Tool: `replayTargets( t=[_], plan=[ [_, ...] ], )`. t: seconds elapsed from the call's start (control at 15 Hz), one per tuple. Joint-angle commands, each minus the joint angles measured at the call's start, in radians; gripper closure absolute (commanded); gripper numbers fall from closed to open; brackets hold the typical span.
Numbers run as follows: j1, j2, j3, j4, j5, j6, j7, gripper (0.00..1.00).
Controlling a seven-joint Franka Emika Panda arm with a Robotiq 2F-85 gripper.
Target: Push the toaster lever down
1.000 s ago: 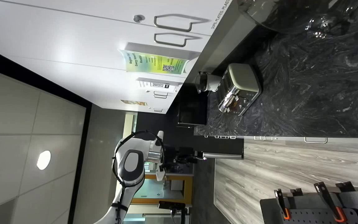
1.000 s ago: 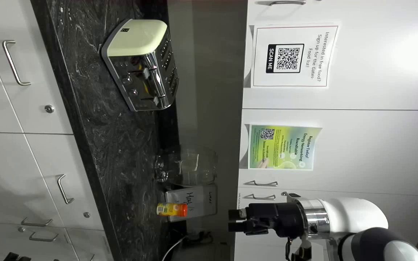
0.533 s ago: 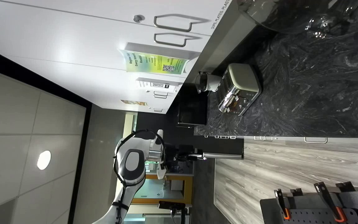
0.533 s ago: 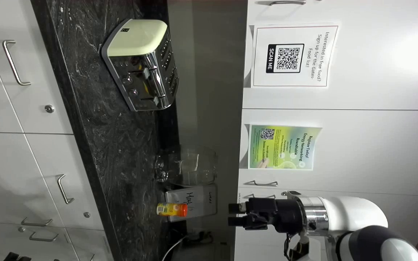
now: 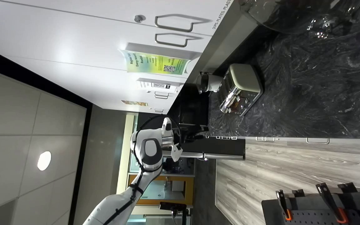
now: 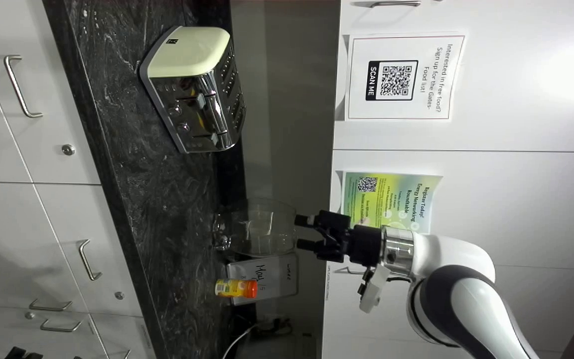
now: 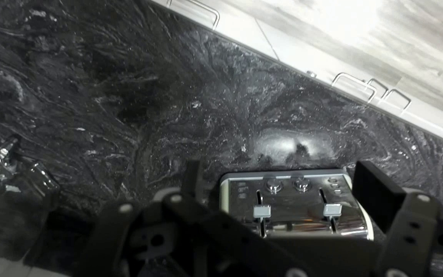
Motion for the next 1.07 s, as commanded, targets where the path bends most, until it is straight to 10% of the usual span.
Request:
replayTargets(
  t=[0.0, 0.47, 1.0],
  plan=[
    [-0.033, 0.152, 0.042, 0.074, -0.11, 0.124, 0.121, 0.0],
    [-0.012, 0.407, 0.02, 0.229, -0.33, 0.252, 0.319, 0.0],
    [0.048, 0.493, -0.015, 0.296, -0.274, 0.249, 0.276, 0.0]
  ],
)
